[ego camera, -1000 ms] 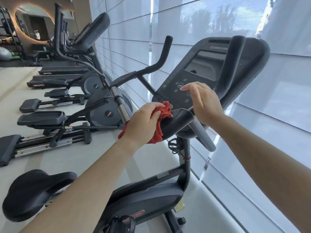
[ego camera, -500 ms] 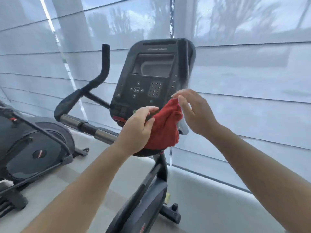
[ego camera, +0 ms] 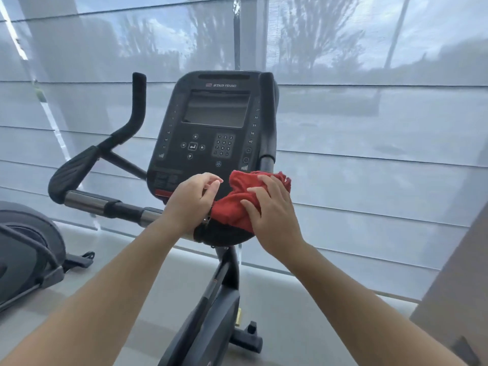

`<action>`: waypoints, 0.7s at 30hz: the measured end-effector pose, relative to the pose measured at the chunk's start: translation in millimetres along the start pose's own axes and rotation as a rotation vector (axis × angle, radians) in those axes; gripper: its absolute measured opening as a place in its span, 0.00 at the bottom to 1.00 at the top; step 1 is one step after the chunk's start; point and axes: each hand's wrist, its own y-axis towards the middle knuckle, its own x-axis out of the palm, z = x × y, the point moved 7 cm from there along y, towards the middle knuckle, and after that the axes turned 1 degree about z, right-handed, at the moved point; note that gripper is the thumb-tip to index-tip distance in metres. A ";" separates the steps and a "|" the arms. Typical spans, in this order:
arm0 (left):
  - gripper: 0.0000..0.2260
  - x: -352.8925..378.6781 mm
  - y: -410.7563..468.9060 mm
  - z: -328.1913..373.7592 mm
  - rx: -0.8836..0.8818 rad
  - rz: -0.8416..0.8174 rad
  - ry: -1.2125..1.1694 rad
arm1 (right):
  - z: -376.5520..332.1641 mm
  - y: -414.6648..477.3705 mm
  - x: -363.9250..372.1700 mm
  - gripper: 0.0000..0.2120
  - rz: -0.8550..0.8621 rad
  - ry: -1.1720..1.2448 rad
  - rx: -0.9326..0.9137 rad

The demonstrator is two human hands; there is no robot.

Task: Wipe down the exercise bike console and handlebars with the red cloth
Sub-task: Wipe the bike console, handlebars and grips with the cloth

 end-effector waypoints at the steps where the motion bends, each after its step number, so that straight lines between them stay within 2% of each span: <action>1: 0.11 2.9 3.2 4.2 0.007 -0.015 -0.011 | 2.8 6.7 1.4 0.13 0.003 0.045 0.030; 7: 0.13 10.5 15.2 17.9 -0.016 -0.065 -0.075 | 31.5 54.8 4.5 0.19 -0.082 0.210 0.219; 12: 0.14 18.8 11.7 16.7 -0.010 -0.089 -0.139 | 41.4 34.9 9.5 0.24 -0.166 0.253 0.241; 14: 0.13 24.4 9.0 12.0 0.004 -0.117 -0.115 | 47.2 25.0 10.3 0.27 -0.187 0.202 0.285; 17: 0.16 27.1 8.2 4.1 0.029 -0.152 -0.096 | 46.8 32.9 4.8 0.31 -0.153 0.134 0.354; 21: 0.21 20.0 10.8 -13.3 0.025 -0.138 -0.092 | 38.4 39.6 7.1 0.29 -0.103 0.174 0.423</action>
